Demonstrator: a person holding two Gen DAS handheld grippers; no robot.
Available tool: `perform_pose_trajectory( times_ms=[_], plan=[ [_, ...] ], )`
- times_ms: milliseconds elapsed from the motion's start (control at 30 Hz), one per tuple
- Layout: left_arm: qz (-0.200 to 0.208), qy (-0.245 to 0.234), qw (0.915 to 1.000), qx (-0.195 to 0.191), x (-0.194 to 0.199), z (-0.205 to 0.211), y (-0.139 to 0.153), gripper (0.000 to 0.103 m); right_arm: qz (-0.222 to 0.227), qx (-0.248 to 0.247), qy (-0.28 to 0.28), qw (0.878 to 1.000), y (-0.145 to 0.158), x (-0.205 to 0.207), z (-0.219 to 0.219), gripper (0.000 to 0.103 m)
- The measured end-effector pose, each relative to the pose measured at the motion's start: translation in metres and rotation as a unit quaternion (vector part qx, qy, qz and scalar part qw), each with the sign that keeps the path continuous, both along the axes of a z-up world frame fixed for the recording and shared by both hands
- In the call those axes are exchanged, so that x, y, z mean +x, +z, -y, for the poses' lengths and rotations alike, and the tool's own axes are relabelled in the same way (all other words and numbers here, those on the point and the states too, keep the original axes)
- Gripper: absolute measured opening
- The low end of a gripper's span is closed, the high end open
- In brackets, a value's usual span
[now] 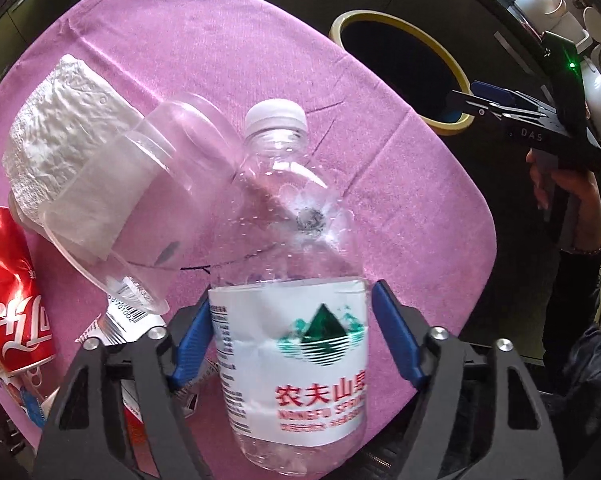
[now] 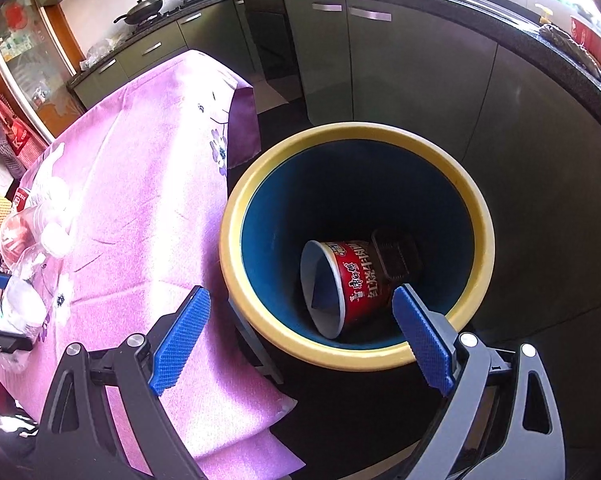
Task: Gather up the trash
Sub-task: 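Grasp the Nongfu Spring water bottle around its label with the left tool, then carry the water bottle over the trash bin and open the left tool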
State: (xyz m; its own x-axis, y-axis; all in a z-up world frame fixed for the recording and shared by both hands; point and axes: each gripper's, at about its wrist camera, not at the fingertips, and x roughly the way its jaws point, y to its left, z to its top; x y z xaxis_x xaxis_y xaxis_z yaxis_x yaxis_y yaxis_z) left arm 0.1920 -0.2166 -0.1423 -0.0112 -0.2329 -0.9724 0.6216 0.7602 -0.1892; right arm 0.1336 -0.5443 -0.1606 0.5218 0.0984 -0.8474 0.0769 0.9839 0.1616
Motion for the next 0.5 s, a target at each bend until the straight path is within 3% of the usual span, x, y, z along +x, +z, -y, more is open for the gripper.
perform_pose_trajectory(
  times_ms=[67, 167, 500],
  plan=[
    [-0.015, 0.005, 0.9999, -0.004, 0.003, -0.001, -0.004, 0.063, -0.002, 0.0, 0.0, 1.0, 0.0, 0.0, 0.0, 0.091],
    [-0.006, 0.002, 1.0, -0.004, 0.003, -0.001, 0.0, 0.062, -0.004, 0.001, 0.001, 1.0, -0.001, 0.0, -0.001, 0.091],
    [0.083, -0.022, 0.9963, 0.007, -0.011, 0.013, 0.036, 0.062, -0.007, 0.002, 0.003, 1.0, -0.001, 0.002, -0.003, 0.091]
  ],
)
